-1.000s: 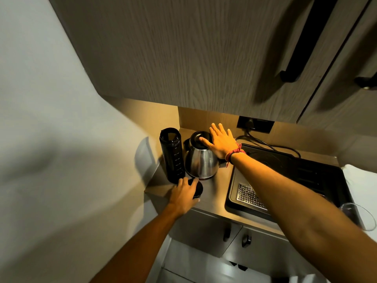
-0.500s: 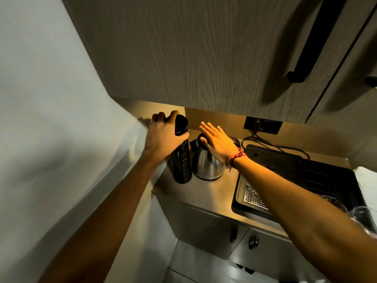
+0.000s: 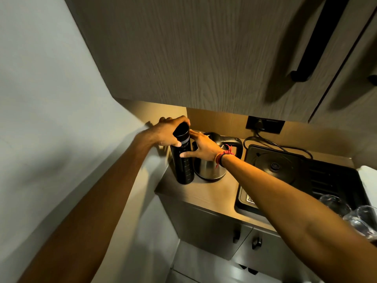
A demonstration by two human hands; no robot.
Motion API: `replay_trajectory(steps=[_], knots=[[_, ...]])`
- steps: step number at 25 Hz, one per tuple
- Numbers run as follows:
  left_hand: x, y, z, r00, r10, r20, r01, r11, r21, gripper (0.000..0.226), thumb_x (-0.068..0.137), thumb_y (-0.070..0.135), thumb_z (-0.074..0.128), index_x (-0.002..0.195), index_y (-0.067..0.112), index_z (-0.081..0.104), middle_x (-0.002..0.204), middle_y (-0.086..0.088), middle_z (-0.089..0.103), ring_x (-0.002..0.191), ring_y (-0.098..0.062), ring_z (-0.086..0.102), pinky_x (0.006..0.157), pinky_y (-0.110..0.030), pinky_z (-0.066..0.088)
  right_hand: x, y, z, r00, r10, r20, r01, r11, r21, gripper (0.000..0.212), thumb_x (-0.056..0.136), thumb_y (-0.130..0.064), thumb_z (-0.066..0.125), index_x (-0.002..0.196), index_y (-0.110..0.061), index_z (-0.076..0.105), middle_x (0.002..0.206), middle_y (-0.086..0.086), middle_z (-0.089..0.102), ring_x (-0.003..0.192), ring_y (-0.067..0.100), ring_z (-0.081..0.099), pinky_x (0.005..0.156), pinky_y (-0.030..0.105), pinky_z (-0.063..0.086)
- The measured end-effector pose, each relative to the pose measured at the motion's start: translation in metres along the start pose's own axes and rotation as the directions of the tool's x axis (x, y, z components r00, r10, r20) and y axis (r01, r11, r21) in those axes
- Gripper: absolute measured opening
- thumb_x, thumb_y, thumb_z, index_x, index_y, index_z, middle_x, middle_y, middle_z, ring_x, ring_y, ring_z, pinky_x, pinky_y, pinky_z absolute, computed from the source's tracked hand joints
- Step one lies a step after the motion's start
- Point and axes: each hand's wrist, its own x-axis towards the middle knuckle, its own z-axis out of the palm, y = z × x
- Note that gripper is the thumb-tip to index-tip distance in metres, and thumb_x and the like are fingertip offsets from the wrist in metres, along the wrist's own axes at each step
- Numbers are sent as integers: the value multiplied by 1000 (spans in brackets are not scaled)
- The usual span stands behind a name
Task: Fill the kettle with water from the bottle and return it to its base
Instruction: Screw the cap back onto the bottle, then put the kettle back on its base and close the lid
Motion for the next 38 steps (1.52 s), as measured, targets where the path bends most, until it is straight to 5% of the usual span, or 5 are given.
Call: replay_trajectory(steps=[8, 22, 29, 34, 38], knots=[[4, 67, 40, 938, 155, -310, -139, 988, 73, 94, 90, 37, 61, 156, 31, -5, 164, -15, 16, 134, -40, 46, 101, -51, 50, -29, 42, -17, 984, -73, -164, 12, 938, -346, 108, 72, -78, 43, 151, -14, 10, 162, 8, 6, 149, 23, 3, 122, 46, 9], [46, 92, 127, 982, -185, 25, 179, 973, 148, 118, 88, 44, 70, 153, -5, -16, 164, -27, -12, 153, -38, -9, 124, -51, -1, -51, 58, -25, 987, 135, -92, -162, 860, -483, 110, 70, -59, 66, 151, -11, 8, 161, 11, 10, 148, 28, 12, 121, 46, 14], [77, 100, 106, 987, -153, 49, 144, 978, 148, 131, 73, 61, 79, 158, 5, -4, 159, -33, 13, 146, -51, 18, 118, -63, 18, -107, 10, -96, 908, 418, -7, -413, 895, -166, 10, 92, -12, 55, 92, -16, 45, 86, 0, 45, 85, 19, 48, 62, 26, 36], [84, 110, 111, 995, -96, -21, 97, 993, 71, 103, 68, 64, 80, 145, 14, 31, 150, -24, 25, 138, -49, 26, 102, -67, 39, -165, -53, -137, 794, 584, -169, -541, 806, 242, 40, 94, 11, 33, 133, 21, 32, 143, 33, 36, 133, 43, 30, 83, -9, 31], [88, 146, 96, 993, -2, -120, 2, 1000, 3, 102, 68, 60, 83, 145, 14, 34, 153, -26, 24, 142, -51, 18, 104, -70, 35, -194, 31, -117, 808, 587, -55, -570, 802, 180, 39, 95, 3, 39, 132, 15, 41, 142, 30, 43, 133, 41, 39, 104, 33, 40]])
